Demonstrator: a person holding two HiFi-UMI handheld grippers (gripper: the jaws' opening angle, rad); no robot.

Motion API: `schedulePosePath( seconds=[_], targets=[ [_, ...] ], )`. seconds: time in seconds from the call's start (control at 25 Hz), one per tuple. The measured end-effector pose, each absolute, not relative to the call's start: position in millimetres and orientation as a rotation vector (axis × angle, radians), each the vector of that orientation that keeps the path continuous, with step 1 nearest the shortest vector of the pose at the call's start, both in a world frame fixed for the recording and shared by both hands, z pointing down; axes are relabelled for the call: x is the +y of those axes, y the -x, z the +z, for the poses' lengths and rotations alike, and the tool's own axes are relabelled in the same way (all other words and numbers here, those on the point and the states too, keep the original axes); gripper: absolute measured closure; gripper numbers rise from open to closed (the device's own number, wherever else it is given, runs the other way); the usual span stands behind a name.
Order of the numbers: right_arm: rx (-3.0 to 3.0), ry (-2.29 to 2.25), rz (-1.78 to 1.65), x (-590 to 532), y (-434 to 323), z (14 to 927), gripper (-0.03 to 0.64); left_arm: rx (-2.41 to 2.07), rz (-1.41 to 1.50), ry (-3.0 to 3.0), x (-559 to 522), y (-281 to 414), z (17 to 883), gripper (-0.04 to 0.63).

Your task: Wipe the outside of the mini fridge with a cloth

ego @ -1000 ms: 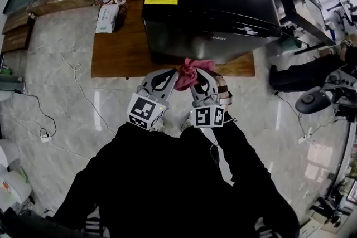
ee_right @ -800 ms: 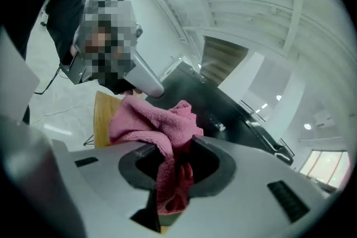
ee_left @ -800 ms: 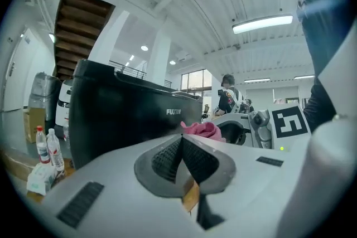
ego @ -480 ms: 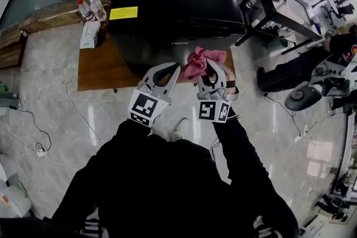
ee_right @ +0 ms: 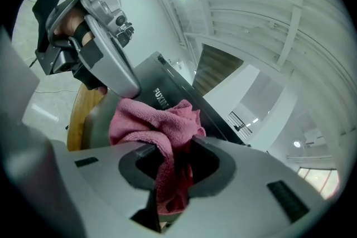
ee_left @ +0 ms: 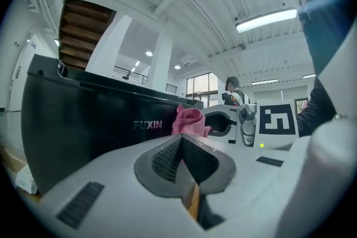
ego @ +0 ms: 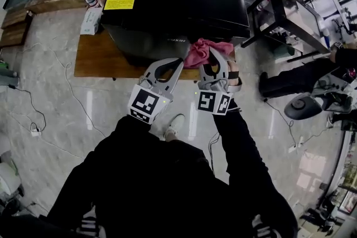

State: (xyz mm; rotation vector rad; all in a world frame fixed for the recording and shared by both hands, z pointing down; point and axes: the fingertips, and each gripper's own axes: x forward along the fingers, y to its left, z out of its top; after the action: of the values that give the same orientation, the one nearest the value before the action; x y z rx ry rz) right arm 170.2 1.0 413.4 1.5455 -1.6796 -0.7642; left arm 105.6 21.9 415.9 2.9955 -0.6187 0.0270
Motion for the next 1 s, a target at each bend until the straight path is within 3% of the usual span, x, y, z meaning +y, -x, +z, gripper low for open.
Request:
schedulePosePath(
  seconds=[1.0],
  targets=[
    [-1.804, -1.217, -0.557, -4.6, -174.0, 632.9, 0.518, -0.704, 0.253, -2.802, 1.7, -127.1, 598.5, 0.591]
  ],
)
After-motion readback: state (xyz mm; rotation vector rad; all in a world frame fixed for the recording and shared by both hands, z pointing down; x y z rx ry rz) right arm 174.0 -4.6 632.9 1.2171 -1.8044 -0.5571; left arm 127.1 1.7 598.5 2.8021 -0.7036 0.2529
